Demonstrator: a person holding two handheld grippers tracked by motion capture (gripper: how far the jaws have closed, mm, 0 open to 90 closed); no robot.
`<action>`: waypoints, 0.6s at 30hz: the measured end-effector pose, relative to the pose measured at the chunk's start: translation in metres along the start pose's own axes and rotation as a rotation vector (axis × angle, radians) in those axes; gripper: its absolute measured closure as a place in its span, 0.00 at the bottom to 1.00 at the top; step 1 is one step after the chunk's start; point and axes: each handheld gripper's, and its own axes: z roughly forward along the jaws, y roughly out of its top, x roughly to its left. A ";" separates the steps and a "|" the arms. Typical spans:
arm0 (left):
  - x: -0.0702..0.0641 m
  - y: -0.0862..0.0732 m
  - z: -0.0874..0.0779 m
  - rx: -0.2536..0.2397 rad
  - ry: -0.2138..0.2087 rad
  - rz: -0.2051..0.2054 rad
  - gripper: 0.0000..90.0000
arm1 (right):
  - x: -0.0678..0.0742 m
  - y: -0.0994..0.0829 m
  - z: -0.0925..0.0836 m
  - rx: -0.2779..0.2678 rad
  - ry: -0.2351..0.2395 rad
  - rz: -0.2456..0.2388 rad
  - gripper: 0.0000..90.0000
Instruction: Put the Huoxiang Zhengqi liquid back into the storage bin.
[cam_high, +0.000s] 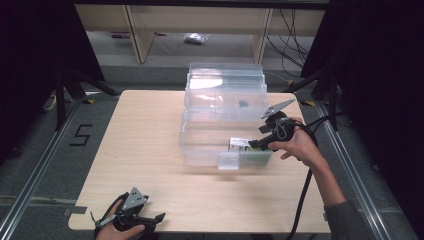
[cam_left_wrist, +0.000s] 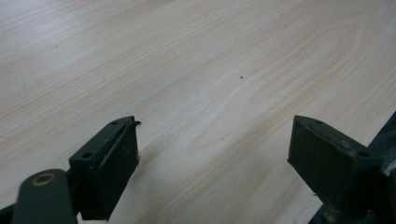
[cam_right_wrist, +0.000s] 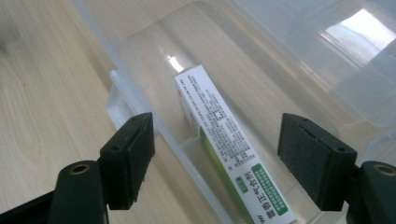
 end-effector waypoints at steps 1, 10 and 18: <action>0.000 0.000 0.000 0.003 -0.003 0.003 0.17 | -0.001 -0.003 0.001 -0.015 0.000 0.000 0.31; 0.000 0.000 -0.001 0.011 -0.011 0.009 0.17 | 0.009 -0.031 -0.003 -0.119 -0.024 0.051 0.28; 0.000 0.000 0.001 -0.007 -0.002 -0.010 0.17 | 0.018 -0.054 -0.005 -0.186 -0.029 0.113 0.27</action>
